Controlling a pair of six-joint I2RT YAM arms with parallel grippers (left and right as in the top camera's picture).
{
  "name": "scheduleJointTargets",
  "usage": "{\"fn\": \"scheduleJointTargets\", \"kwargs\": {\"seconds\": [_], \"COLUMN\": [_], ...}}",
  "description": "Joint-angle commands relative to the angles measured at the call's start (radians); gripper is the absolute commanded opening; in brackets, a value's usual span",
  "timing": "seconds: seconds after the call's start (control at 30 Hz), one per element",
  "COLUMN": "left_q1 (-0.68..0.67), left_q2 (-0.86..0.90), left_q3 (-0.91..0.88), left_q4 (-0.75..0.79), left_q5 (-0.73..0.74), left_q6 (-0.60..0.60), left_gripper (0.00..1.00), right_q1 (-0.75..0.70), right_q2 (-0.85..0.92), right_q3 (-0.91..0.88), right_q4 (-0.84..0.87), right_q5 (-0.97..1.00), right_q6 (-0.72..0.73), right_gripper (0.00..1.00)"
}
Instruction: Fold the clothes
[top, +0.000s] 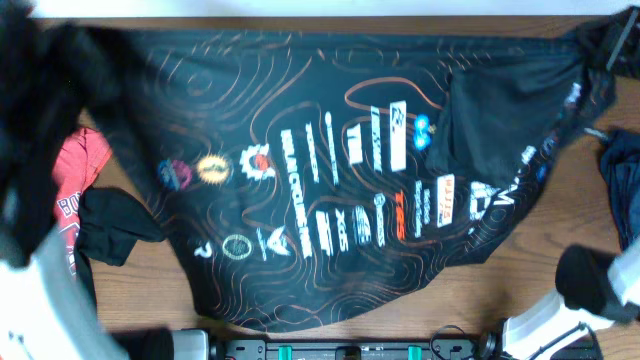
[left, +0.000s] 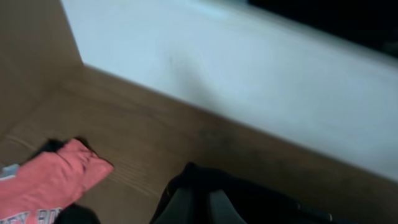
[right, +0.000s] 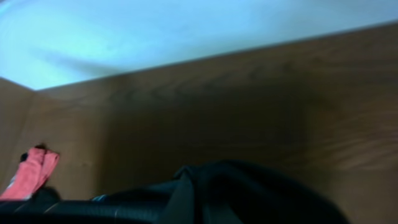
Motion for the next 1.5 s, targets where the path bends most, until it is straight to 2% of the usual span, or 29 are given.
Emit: {"fn": "scheduleJointTargets", "kwargs": {"seconds": [0.0, 0.13, 0.27, 0.4, 0.53, 0.73, 1.03, 1.27, 1.47], "left_q1": [0.023, 0.024, 0.024, 0.024, 0.024, 0.024, 0.024, 0.024, 0.024], "left_q2": [0.103, 0.182, 0.185, 0.172, 0.17, 0.18, 0.261, 0.391, 0.457], "left_q3": [-0.003, -0.003, 0.005, 0.077, 0.157, 0.159, 0.147, 0.146, 0.145], "left_q4": [0.052, 0.159, 0.283, 0.334, 0.322, 0.225, -0.028, -0.22, -0.304], "left_q5": [-0.109, -0.089, -0.094, -0.135, -0.146, -0.146, -0.144, -0.073, -0.069], "left_q6": [0.009, 0.001, -0.005, -0.004, 0.024, 0.029, 0.011, -0.028, -0.035], "left_gripper": [0.06, 0.06, 0.06, 0.06, 0.06, 0.06, 0.06, 0.06, 0.06], "right_q1": [-0.029, -0.029, -0.032, -0.032, -0.032, -0.034, -0.001, 0.036, 0.042], "right_q2": [0.101, 0.168, 0.169, 0.158, 0.154, 0.167, 0.317, 0.478, 0.49], "right_q3": [-0.005, -0.005, 0.005, 0.055, 0.084, 0.081, 0.018, 0.017, 0.014], "right_q4": [0.052, 0.174, 0.325, 0.368, 0.362, 0.28, -0.001, -0.067, -0.068], "right_q5": [0.034, -0.034, -0.081, -0.087, -0.08, -0.04, 0.034, 0.034, 0.034], "right_q6": [-0.003, 0.051, 0.134, 0.154, 0.149, 0.074, -0.111, -0.152, -0.166], "right_gripper": [0.01, 0.01, 0.01, 0.01, 0.01, 0.01, 0.01, 0.01, 0.01]}}
